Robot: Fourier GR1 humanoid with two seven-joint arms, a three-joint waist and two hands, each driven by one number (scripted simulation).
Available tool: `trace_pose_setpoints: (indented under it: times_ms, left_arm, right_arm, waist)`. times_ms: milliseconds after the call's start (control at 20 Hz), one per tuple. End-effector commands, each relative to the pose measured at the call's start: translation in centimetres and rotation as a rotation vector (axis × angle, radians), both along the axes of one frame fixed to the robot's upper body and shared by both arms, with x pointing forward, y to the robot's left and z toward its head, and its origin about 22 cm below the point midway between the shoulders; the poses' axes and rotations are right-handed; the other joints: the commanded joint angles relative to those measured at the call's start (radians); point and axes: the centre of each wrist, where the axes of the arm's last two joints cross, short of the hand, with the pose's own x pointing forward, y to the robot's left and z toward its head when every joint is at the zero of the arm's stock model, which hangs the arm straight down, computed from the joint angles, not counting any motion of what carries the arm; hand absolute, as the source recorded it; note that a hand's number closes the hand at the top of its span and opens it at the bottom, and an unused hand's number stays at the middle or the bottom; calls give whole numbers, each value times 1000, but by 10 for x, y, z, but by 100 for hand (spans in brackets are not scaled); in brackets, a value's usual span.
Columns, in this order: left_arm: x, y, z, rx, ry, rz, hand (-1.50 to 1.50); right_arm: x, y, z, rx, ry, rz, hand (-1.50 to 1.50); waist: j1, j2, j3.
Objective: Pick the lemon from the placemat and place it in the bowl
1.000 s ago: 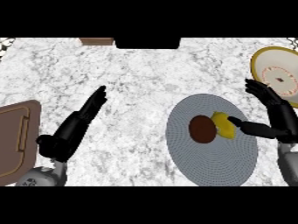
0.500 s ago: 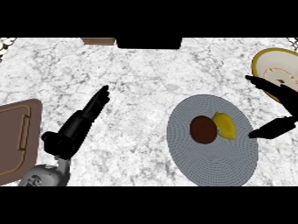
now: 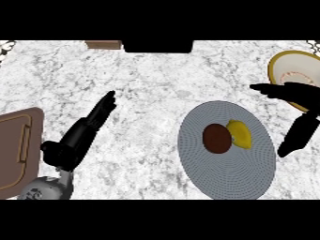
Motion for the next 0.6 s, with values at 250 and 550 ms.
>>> trace_pose_setpoints:
  times_ms: [250,550]
  left_arm:
    - [8,5,7,-13,16,0,0]
    - [6,3,-16,12,-8,-1,0]
  right_arm:
    - [-3,42,-3,-65,80,10,-150]
    - [-28,34,-14,-90,7,11,-150]
  waist:
    - [-6,1,2]
    - [-10,1,2]
